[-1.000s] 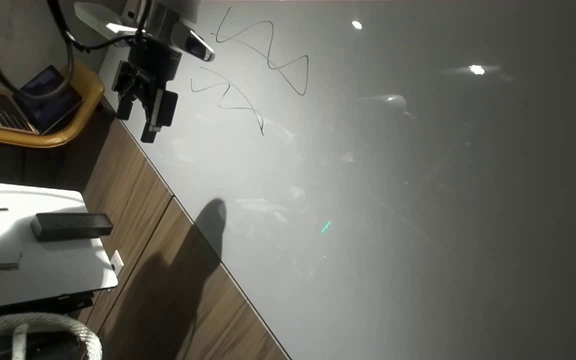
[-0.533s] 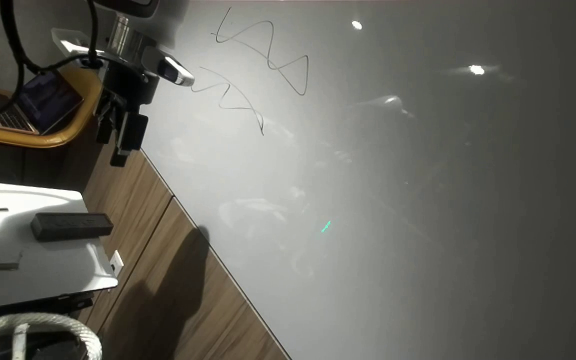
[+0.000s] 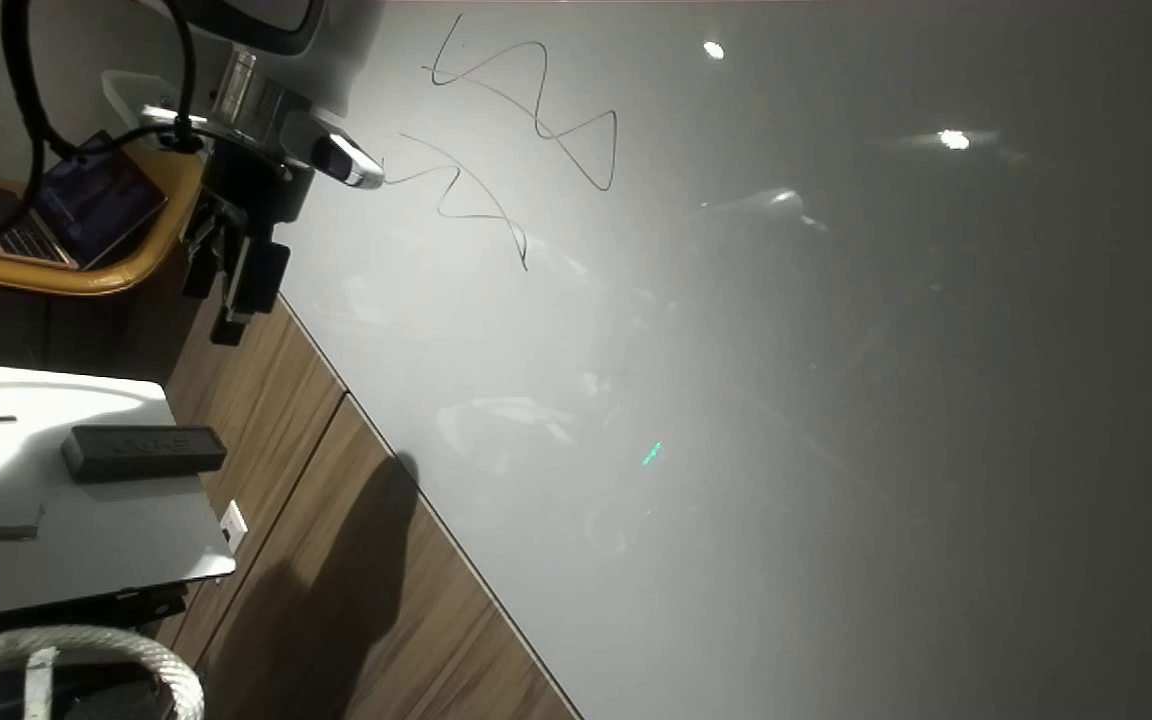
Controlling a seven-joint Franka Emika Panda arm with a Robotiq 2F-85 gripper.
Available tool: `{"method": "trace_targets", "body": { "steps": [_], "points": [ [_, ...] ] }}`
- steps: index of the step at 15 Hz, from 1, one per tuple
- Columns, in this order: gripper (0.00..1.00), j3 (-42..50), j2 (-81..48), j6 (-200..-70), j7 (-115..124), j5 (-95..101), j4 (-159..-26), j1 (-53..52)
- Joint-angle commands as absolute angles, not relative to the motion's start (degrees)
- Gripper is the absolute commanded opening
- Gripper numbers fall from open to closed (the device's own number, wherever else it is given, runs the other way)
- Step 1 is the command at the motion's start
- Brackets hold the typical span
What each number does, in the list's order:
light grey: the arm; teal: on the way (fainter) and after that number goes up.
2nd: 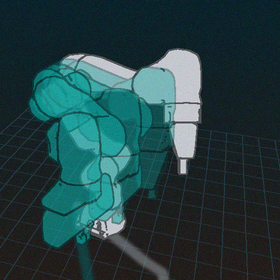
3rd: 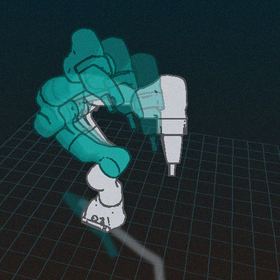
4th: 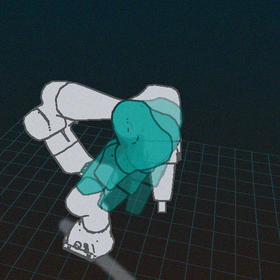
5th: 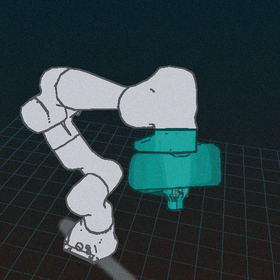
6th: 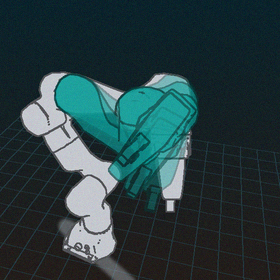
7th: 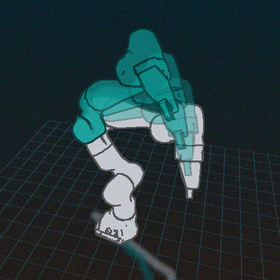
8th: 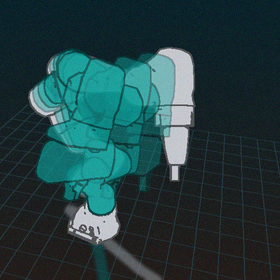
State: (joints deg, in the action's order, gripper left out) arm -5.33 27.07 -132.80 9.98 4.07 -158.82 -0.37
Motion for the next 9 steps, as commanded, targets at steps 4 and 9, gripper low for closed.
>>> {"method": "trace_targets", "body": {
  "steps": [4,9],
  "points": [
    [1.00,-5.2,26.7,-133.1,10.0,4.2,-158.8,-0.2],
    [1.00,-4.6,22.3,-135.5,11.4,4.1,-158.9,1.0]
  ]
}}
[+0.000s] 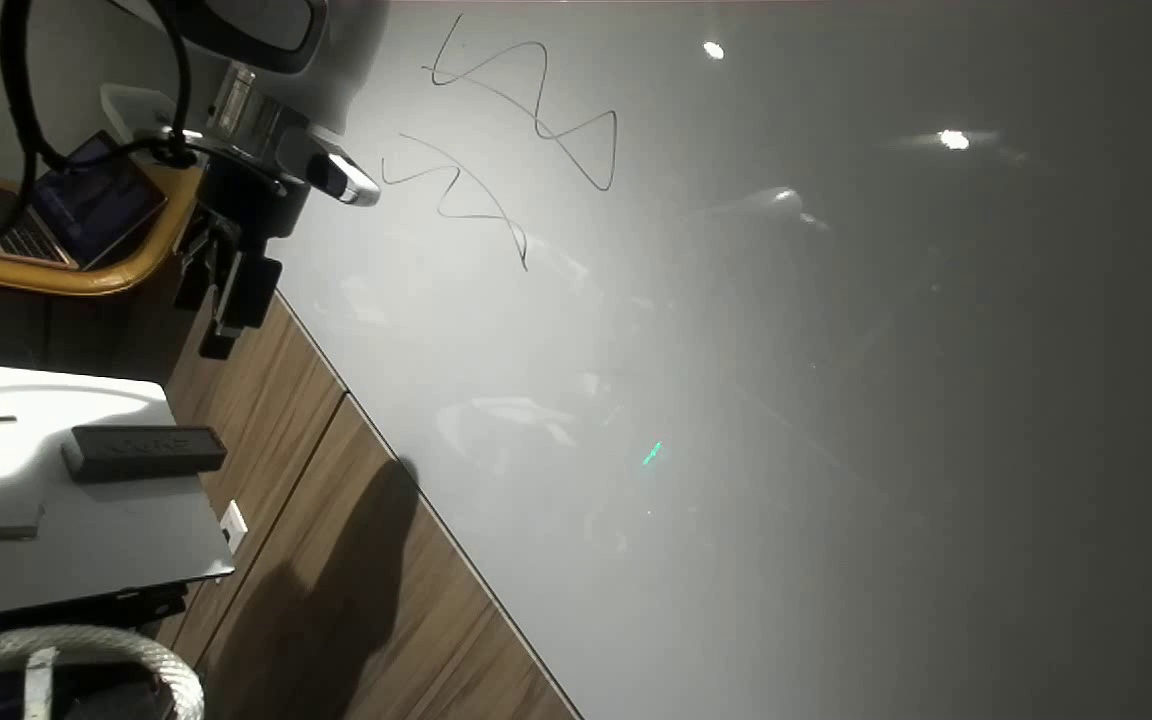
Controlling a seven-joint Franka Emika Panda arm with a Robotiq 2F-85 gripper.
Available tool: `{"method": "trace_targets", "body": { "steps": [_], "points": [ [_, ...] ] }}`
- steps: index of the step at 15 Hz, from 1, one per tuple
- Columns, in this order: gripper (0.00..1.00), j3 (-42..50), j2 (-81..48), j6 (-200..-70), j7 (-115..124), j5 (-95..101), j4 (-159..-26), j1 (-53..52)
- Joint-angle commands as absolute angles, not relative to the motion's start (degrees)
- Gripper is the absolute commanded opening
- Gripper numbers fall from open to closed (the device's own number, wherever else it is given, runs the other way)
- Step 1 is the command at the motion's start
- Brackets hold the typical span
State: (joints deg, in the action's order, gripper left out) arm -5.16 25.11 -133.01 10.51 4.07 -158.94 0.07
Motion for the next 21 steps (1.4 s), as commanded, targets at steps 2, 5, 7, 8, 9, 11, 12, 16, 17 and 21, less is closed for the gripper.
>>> {"method": "trace_targets", "body": {
  "steps": [2,5,7,8,9,11,12,16,17,21],
  "points": [
    [1.00,-4.6,20.3,-137.7,12.3,4.3,-158.9,1.6],
    [1.00,-5.0,16.5,-142.3,13.2,4.6,-159.0,1.8],
    [1.00,-5.6,13.8,-145.4,13.9,5.1,-159.1,1.5],
    [1.00,-5.9,12.0,-146.6,14.3,5.1,-159.1,1.3],
    [1.00,-6.1,10.4,-147.8,14.9,5.5,-159.2,1.2],
    [1.00,-6.5,7.5,-149.7,16.2,6.1,-159.3,0.9],
    [1.00,-6.7,6.3,-150.4,17.2,6.6,-159.4,0.6],
    [1.00,-7.3,2.5,-151.9,21.5,8.9,-159.4,-1.1],
    [1.00,-7.4,1.5,-152.2,22.6,9.7,-159.4,-1.8],
    [1.00,-6.9,-1.3,-152.6,27.8,13.8,-159.3,-3.9]
  ]
}}
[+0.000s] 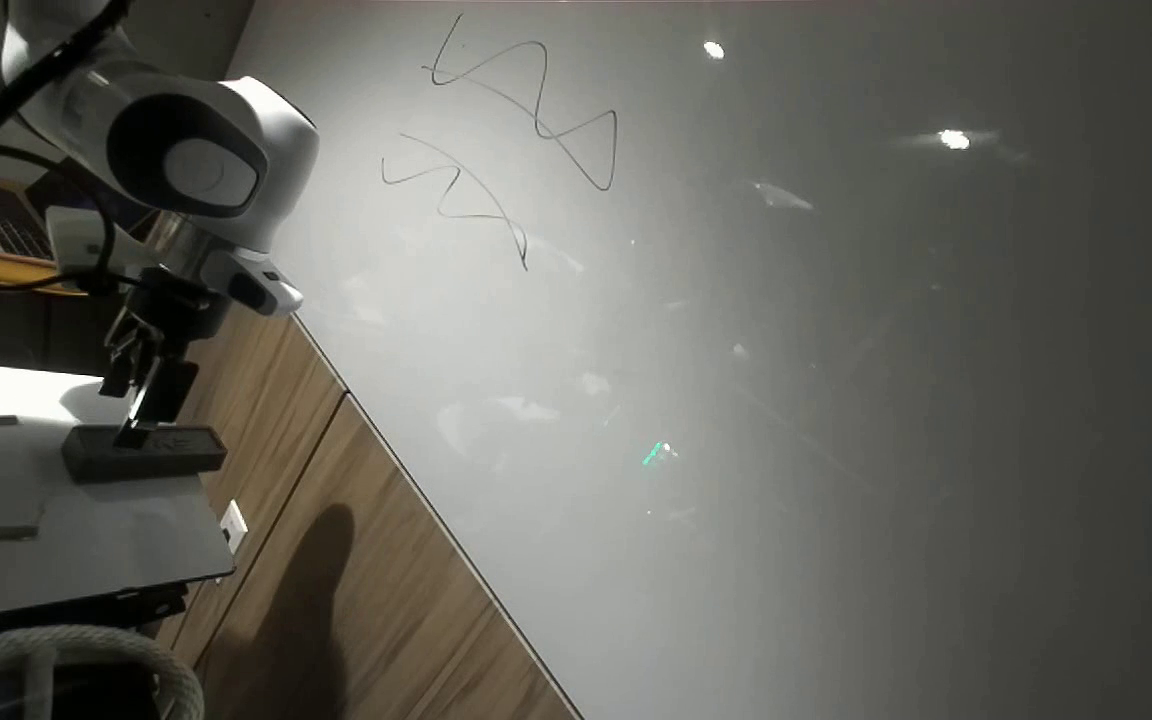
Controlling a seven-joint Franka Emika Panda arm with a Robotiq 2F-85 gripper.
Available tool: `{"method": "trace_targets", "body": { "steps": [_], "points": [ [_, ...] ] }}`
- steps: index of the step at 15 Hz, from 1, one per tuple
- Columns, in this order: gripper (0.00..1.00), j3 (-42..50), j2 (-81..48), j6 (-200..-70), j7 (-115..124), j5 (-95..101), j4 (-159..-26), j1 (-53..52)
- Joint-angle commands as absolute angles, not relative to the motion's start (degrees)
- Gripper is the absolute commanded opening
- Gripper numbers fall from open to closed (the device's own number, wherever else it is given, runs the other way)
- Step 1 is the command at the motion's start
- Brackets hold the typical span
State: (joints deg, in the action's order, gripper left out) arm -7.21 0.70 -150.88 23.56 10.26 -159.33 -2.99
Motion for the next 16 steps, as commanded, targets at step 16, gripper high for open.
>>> {"method": "trace_targets", "body": {
  "steps": [16],
  "points": [
    [1.00,-1.1,-5.4,-157.5,18.7,14.2,-159.2,-2.3]
  ]
}}
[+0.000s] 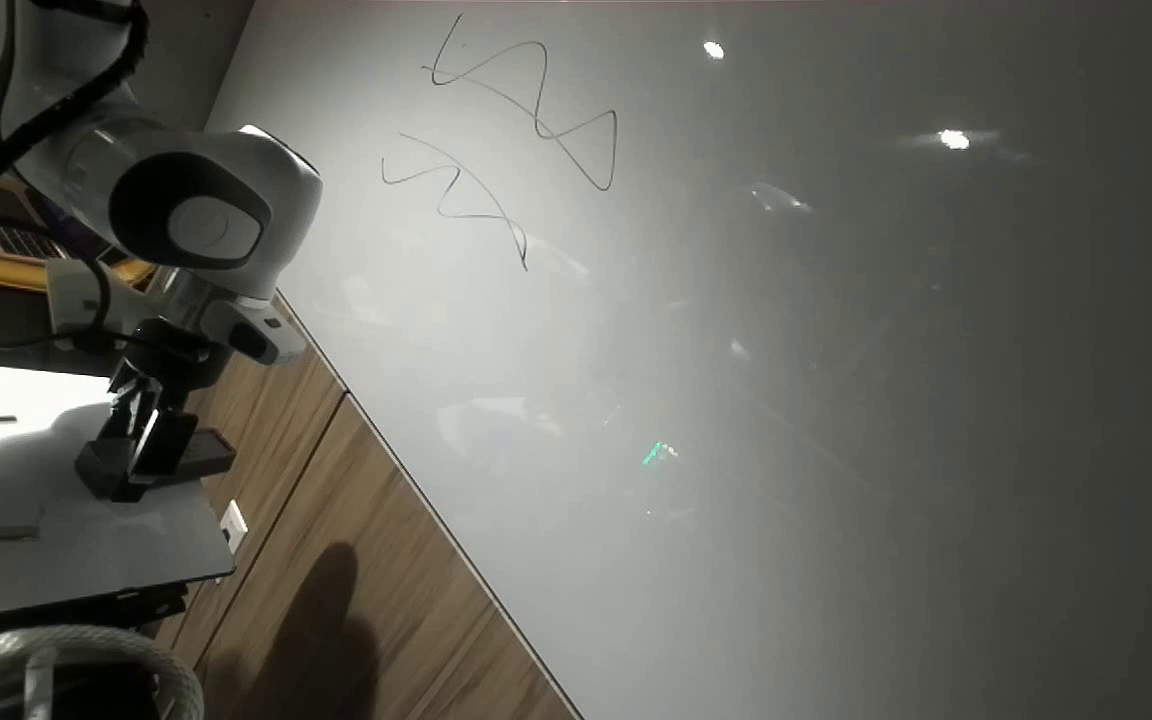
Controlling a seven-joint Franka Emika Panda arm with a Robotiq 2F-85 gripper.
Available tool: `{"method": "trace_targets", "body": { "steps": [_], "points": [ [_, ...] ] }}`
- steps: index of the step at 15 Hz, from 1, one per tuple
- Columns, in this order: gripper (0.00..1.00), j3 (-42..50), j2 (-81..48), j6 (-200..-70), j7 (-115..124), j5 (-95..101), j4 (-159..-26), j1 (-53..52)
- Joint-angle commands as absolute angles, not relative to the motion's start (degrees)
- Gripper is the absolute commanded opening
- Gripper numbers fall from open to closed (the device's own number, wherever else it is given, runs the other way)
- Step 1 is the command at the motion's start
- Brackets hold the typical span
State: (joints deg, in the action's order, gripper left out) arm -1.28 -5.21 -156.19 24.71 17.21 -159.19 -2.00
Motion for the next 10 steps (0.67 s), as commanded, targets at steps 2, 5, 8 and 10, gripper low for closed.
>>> {"method": "trace_targets", "body": {
  "steps": [2,5,8,10],
  "points": [
    [1.00,-1.0,-5.0,-156.7,16.3,14.7,-159.1,-2.6],
    [1.00,-1.4,-4.8,-155.3,12.1,15.2,-158.9,-3.2],
    [1.00,-1.7,-5.2,-155.4,8.2,14.9,-158.9,-3.4],
    [1.00,-1.4,-3.9,-154.6,5.7,14.8,-158.9,-3.2]
  ]
}}
